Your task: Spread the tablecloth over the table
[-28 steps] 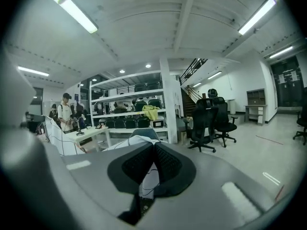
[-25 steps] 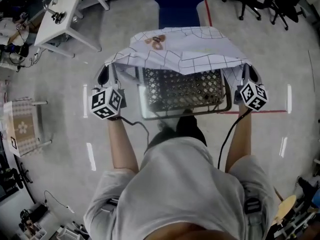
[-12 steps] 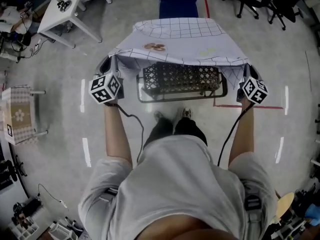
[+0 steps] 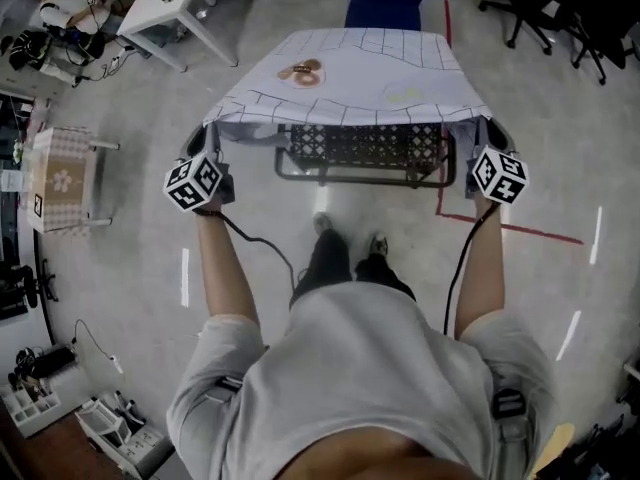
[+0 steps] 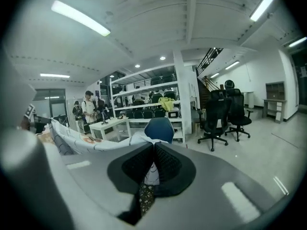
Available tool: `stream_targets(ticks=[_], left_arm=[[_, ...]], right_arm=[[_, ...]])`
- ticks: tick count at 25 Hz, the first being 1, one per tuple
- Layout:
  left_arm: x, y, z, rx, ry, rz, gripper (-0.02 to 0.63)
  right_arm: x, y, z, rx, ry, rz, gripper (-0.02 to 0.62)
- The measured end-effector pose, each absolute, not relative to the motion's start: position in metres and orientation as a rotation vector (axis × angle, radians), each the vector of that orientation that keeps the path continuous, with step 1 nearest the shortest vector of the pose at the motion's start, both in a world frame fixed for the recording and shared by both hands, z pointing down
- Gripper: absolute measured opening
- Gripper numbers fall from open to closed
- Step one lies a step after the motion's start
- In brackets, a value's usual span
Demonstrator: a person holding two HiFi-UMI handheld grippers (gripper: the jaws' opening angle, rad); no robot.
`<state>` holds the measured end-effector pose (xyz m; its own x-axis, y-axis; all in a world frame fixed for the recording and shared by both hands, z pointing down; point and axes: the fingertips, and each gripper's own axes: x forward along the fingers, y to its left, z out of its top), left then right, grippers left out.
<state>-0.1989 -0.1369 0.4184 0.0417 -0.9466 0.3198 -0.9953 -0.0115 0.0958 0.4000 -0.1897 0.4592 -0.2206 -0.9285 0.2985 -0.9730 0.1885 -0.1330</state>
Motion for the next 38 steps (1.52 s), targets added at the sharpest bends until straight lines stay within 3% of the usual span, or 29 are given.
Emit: stream_targets(ticks=[4,16,38], left_arm=[[-0.187,-0.097,0.441,2.141,-1.919,0.467,0.029],[-0.2,0.019,0.51,2.058,-1.907,0.347,0.029],[-0.204,0.077,0.581,2.034,-1.765,0.515,0.029]], right_arm=[[0.41,-0.129,0.492,1.792,-2.333,0.468,0.008],[0.403,-0.009,0.552,1.819,-2.293,0.533,0.008],[0.381,0.046,0.589,1.851,-2.101,0.625,0.014]])
